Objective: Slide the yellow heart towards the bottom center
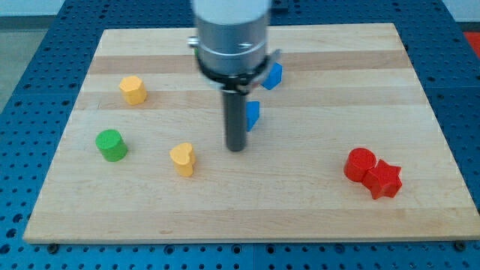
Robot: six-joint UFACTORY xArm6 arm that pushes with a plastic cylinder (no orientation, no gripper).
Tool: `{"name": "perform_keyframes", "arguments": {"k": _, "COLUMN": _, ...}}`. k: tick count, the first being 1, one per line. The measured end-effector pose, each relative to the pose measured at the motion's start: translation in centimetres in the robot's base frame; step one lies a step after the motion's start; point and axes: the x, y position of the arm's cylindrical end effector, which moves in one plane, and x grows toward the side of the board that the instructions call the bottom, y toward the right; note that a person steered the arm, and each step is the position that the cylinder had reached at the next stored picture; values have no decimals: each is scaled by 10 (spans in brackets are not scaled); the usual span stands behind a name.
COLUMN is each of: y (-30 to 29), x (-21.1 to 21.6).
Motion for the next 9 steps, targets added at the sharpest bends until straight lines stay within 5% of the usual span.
{"name": "perform_keyframes", "arguments": {"k": 5, "y": -106, "x": 1}}
{"name": "perform_keyframes", "arguments": {"k": 9, "y": -68, "x": 25}}
